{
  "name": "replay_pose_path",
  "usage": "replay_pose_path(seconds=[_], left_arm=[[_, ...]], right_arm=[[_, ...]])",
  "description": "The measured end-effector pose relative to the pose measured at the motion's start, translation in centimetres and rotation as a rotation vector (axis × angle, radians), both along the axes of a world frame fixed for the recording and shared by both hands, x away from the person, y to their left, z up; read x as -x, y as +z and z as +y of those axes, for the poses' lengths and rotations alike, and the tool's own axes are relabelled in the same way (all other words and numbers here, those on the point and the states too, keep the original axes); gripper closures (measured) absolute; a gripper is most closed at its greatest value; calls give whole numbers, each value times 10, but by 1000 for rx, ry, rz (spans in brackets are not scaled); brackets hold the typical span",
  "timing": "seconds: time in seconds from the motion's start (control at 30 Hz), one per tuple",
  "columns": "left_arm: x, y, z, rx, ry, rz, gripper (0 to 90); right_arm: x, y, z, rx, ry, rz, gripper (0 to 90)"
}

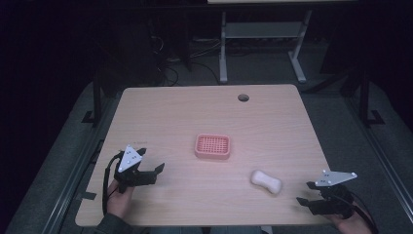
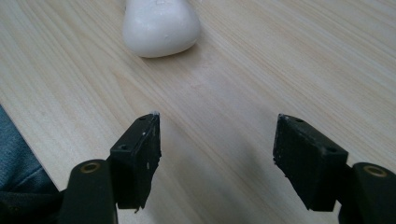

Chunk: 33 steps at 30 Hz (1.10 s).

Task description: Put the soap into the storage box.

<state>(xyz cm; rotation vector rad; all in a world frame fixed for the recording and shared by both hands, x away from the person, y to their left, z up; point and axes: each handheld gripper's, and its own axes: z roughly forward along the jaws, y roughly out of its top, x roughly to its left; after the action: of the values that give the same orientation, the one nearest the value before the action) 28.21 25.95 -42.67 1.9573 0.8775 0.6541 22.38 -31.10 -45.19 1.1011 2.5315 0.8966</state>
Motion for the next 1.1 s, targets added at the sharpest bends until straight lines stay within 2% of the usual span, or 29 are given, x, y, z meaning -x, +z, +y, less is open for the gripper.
replay_pose_path(seconds=[1.1], left_arm=[[0,1,-1,-3,-3,-2,146]], right_arm=[[-1,6,17,21,65,-29,309]])
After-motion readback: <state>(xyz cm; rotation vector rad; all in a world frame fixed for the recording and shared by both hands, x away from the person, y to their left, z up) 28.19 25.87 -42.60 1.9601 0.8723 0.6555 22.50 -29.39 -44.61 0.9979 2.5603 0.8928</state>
